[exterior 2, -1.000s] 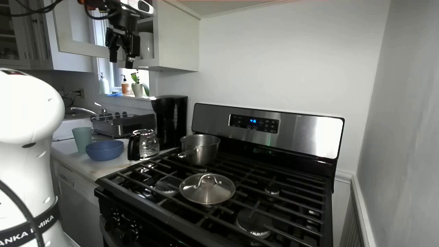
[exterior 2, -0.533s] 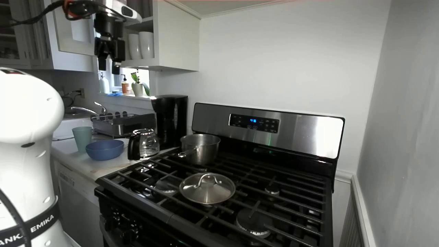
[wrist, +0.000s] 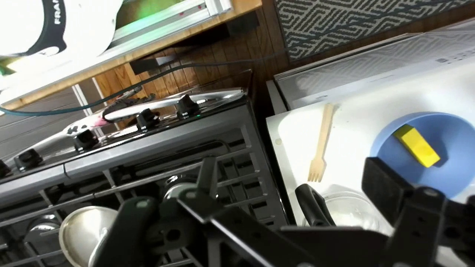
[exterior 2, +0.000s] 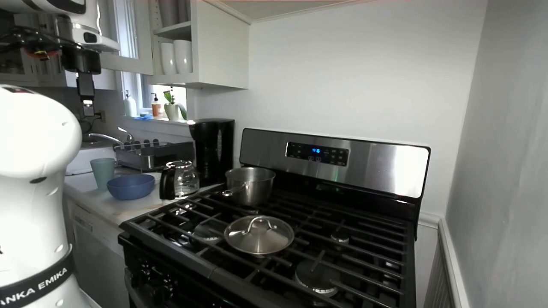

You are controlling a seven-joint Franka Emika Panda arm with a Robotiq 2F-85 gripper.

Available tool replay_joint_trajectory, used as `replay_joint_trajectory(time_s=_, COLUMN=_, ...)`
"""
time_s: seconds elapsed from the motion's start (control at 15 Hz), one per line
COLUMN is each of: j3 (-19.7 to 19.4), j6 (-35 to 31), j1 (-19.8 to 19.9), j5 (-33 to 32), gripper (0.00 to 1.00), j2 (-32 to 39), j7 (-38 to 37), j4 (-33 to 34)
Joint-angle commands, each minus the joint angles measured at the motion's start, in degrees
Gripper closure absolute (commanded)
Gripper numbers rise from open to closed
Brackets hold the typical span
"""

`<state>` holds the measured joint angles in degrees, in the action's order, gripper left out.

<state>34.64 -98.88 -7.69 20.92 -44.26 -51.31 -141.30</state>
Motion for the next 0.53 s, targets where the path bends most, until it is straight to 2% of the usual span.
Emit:
replay_joint_trajectory(time_s=0.0, j3=3.82, j6=-7.28, j1=-1.99, j5=3.37, gripper=0.0, j2=3.69, j7=-6.93, j4=-3.18)
replay_joint_trajectory(time_s=0.47, j3=14.47, j6=-28.31, j1=-1.84, j5=-0.25, gripper=0.0, j2=16.03, j7=-17.05, j4=-7.95)
